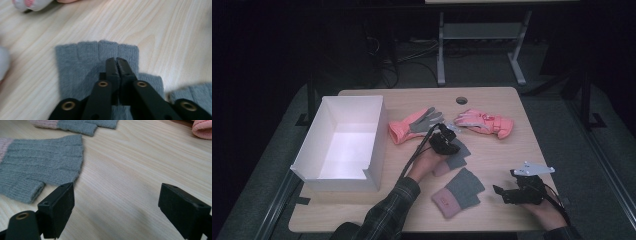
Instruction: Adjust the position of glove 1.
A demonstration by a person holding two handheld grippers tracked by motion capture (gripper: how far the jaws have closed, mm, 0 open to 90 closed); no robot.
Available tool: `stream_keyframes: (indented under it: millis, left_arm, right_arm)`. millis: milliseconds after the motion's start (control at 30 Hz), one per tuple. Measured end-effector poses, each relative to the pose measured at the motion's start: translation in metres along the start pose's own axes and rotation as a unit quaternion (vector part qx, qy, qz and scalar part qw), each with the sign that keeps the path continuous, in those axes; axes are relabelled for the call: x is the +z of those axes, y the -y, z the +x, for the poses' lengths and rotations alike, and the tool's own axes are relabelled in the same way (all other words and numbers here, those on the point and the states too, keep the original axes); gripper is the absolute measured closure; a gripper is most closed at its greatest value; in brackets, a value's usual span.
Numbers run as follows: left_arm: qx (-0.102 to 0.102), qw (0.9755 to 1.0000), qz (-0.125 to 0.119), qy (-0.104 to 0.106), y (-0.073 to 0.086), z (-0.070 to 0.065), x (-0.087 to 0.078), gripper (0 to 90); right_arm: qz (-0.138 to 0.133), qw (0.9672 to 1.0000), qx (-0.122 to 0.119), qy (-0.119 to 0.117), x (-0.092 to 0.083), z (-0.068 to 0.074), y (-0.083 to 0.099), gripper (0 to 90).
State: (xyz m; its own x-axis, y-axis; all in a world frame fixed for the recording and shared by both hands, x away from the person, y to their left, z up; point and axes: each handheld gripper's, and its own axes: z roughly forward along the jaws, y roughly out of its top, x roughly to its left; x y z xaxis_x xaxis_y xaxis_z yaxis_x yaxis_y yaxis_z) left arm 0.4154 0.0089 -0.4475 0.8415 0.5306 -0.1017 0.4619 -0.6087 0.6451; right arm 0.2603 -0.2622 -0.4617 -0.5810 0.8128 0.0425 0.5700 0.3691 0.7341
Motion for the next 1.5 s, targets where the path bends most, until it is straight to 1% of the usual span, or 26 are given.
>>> stream_keyframes:
  millis: [33, 67, 100, 233, 267, 333, 400, 433, 500, 600, 733, 800, 900, 933, 1000, 1067, 1133, 1200, 1233, 1267, 1300, 1333, 1367, 1400, 1433, 1500]
  left_arm:
    - [0.002, 1.0000, -0.002, -0.002, 0.001, 0.000, -0.005, 81.2]
    - [0.002, 1.0000, -0.002, -0.002, 0.001, 0.000, -0.005, 78.2]
    - [0.007, 1.0000, 0.000, -0.003, 0.005, 0.001, -0.016, 75.2]
    - [0.011, 0.9999, -0.002, -0.004, 0.014, 0.001, -0.026, 68.0]
    - [0.008, 0.9999, -0.005, -0.005, 0.017, 0.000, -0.026, 63.7]
    - [0.012, 0.9999, 0.004, -0.004, 0.026, -0.002, -0.023, 60.7]
    - [0.014, 0.9999, 0.007, -0.002, 0.027, -0.002, -0.020, 59.6]
    - [0.019, 0.9997, 0.015, -0.008, 0.030, -0.003, -0.015, 59.6]
    - [0.021, 0.9997, 0.007, -0.011, 0.033, -0.003, -0.013, 60.3]
    - [0.024, 0.9996, 0.007, -0.014, 0.035, -0.002, -0.013, 68.7]
    - [0.023, 0.9997, 0.010, -0.007, 0.034, 0.000, -0.013, 83.3]
    - [0.026, 0.9996, 0.012, -0.007, 0.034, 0.001, -0.014, 84.8]
    - [0.020, 0.9997, 0.009, -0.005, 0.034, 0.001, -0.014, 85.5]
    - [0.011, 0.9999, 0.009, 0.002, 0.033, 0.002, -0.015, 85.6]
    - [0.008, 0.9999, 0.010, 0.005, 0.032, 0.002, -0.017, 85.8]
    - [0.008, 0.9999, 0.011, 0.005, 0.029, -0.001, -0.020, 85.9]
    - [0.013, 0.9998, 0.011, 0.008, 0.030, -0.008, -0.027, 85.8]
    - [0.012, 0.9998, 0.011, 0.009, 0.031, -0.010, -0.030, 85.9]
    - [0.013, 0.9999, 0.008, 0.006, 0.030, -0.016, -0.038, 85.9]
    - [0.013, 0.9999, 0.008, 0.006, 0.030, -0.016, -0.038, 85.8]
    - [0.015, 0.9999, -0.001, 0.006, 0.029, -0.021, -0.048, 85.8]
    - [0.017, 0.9998, -0.005, 0.007, 0.029, -0.024, -0.052, 85.9]
    - [0.010, 0.9999, -0.011, 0.008, 0.030, -0.028, -0.055, 85.8]
    - [0.010, 0.9999, -0.011, 0.008, 0.030, -0.028, -0.055, 85.8]
    - [0.013, 0.9997, -0.011, 0.017, 0.033, -0.034, -0.062, 85.8]
    - [0.010, 0.9996, -0.011, 0.024, 0.037, -0.041, -0.067, 85.8]
  right_arm:
    - [0.001, 1.0000, 0.001, 0.000, 0.000, 0.000, 0.000, 13.1]
    - [0.001, 1.0000, 0.001, 0.000, 0.000, 0.000, 0.000, 13.1]
    - [0.002, 1.0000, 0.002, 0.001, 0.000, 0.000, 0.000, 13.1]
    - [0.000, 1.0000, -0.001, 0.001, 0.000, 0.000, 0.000, 13.1]
    - [0.000, 1.0000, -0.003, 0.002, 0.001, 0.000, 0.000, 13.1]
    - [0.003, 1.0000, 0.002, 0.004, 0.000, 0.000, 0.000, 13.1]
    - [0.003, 1.0000, 0.003, 0.006, 0.000, -0.001, 0.001, 13.1]
    - [0.002, 1.0000, 0.004, 0.008, 0.000, -0.002, 0.001, 13.1]
    - [0.001, 1.0000, 0.005, 0.008, 0.000, -0.003, 0.001, 13.1]
    - [0.001, 1.0000, 0.004, 0.007, 0.000, -0.003, 0.001, 13.1]
    - [0.004, 1.0000, 0.006, 0.007, 0.000, -0.004, 0.002, 13.1]
    - [0.002, 0.9999, 0.010, 0.008, 0.000, -0.005, 0.002, 13.1]
    - [0.002, 0.9999, 0.010, 0.010, -0.002, -0.004, 0.003, 13.1]
    - [0.001, 0.9999, 0.008, 0.010, -0.002, -0.003, 0.003, 13.1]
    - [0.001, 0.9999, 0.007, 0.010, -0.002, -0.003, 0.003, 13.1]
    - [0.003, 0.9999, 0.005, 0.012, -0.003, -0.004, 0.004, 13.1]
    - [-0.003, 0.9998, 0.009, 0.015, -0.004, -0.005, 0.002, 13.1]
    - [-0.007, 0.9998, 0.010, 0.014, -0.003, -0.006, 0.001, 13.1]
    - [-0.005, 0.9999, 0.007, 0.011, -0.001, -0.005, 0.001, 13.1]
    - [-0.005, 0.9999, 0.007, 0.011, -0.001, -0.005, 0.001, 13.1]
    - [0.000, 1.0000, 0.002, 0.009, -0.001, -0.005, 0.002, 13.1]
    - [-0.001, 0.9999, 0.004, 0.010, -0.002, -0.005, 0.001, 13.1]
    - [-0.008, 0.9999, 0.005, 0.010, -0.003, -0.005, 0.000, 13.1]
    - [-0.008, 0.9999, 0.005, 0.010, -0.003, -0.005, 0.000, 13.1]
    - [-0.014, 0.9998, 0.004, 0.010, -0.003, -0.006, -0.001, 13.1]
    - [-0.010, 0.9999, 0.003, 0.009, -0.001, -0.006, -0.002, 13.1]
